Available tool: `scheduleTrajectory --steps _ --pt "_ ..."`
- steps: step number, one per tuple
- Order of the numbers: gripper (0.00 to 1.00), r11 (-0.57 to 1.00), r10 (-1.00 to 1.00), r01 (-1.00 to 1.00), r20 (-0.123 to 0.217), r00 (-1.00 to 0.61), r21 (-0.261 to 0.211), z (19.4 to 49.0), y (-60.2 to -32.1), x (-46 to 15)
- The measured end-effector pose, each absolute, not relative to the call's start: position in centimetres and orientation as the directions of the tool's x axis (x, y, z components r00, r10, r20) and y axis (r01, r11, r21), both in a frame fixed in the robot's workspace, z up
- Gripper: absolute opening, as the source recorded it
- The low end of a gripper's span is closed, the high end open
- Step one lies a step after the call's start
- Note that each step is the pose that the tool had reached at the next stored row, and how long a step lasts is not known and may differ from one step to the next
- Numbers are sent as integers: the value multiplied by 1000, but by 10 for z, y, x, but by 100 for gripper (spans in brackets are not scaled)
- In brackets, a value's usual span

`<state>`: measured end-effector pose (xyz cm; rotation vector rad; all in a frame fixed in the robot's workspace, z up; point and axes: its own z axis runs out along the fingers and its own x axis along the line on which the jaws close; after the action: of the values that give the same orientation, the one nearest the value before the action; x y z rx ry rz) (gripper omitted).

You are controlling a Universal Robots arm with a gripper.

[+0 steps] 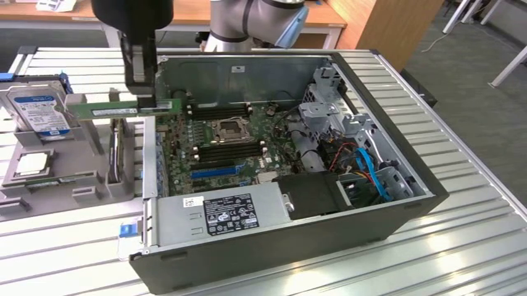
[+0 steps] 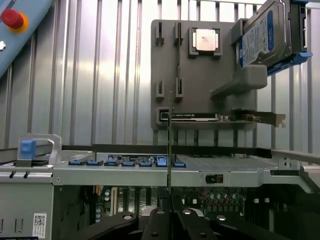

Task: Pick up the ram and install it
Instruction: 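Pick up the ram and move it above insertion slot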

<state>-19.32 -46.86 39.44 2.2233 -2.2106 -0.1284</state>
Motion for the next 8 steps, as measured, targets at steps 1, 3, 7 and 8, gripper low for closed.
scheduleTrajectory --steps 1,3,7,8 --pt "12 -7 -998 -998 -55 4 61 394 -469 -191" --pt "12 -7 -998 -998 -55 4 61 394 -469 -186" --pt "12 -7 -998 -998 -55 4 63 394 -469 -174" --pt "12 -7 -998 -998 -55 4 64 394 -469 -171"
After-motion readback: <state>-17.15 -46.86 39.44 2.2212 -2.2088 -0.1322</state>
